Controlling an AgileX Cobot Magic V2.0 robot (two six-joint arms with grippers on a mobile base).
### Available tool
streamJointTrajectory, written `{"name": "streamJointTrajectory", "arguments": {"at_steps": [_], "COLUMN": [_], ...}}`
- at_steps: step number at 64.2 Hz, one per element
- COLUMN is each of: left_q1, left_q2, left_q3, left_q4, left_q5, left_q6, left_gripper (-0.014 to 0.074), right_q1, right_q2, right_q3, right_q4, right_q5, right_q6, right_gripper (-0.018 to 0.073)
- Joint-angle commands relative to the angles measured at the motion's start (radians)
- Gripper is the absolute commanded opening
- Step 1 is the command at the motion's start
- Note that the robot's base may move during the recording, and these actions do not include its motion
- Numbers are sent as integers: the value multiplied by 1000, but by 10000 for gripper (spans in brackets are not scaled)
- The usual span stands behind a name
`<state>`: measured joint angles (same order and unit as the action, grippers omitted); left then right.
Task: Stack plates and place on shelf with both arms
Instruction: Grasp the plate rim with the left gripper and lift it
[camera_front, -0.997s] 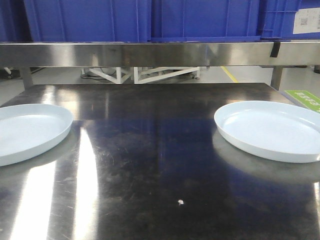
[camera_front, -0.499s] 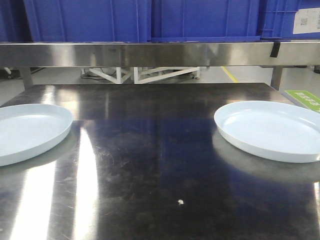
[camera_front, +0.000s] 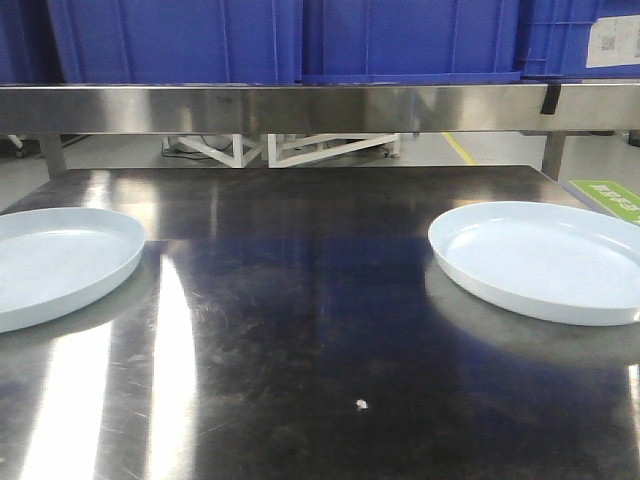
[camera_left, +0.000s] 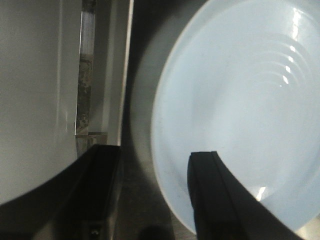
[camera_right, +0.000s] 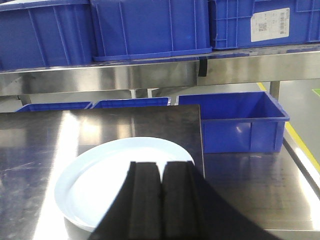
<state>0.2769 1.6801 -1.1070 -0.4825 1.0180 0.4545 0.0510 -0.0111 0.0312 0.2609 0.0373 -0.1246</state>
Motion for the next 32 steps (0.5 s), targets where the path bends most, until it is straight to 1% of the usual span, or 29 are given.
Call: {"name": "streamJointTrajectory", "arguments": {"at_steps": [1,11,32], "left_q1": [-7,-7,-37], "left_q2": [-36,-13,-4], "left_q3": [-33,-33,-33], "left_q4": [-37,-37,-38], "left_q5": [-11,-16,-39], "left_q6": [2,2,2], "left_gripper": [377,340,330], "right_q1": [-4,-4,-4], "right_q2": [-19,-19,-19], "right_q3": [-2,-2,-2], "right_q4": [-6,-6,-6], "right_q5": [-87,-87,-87], "right_q6": [-9,-9,-9], "right_gripper": [30,30,30]}}
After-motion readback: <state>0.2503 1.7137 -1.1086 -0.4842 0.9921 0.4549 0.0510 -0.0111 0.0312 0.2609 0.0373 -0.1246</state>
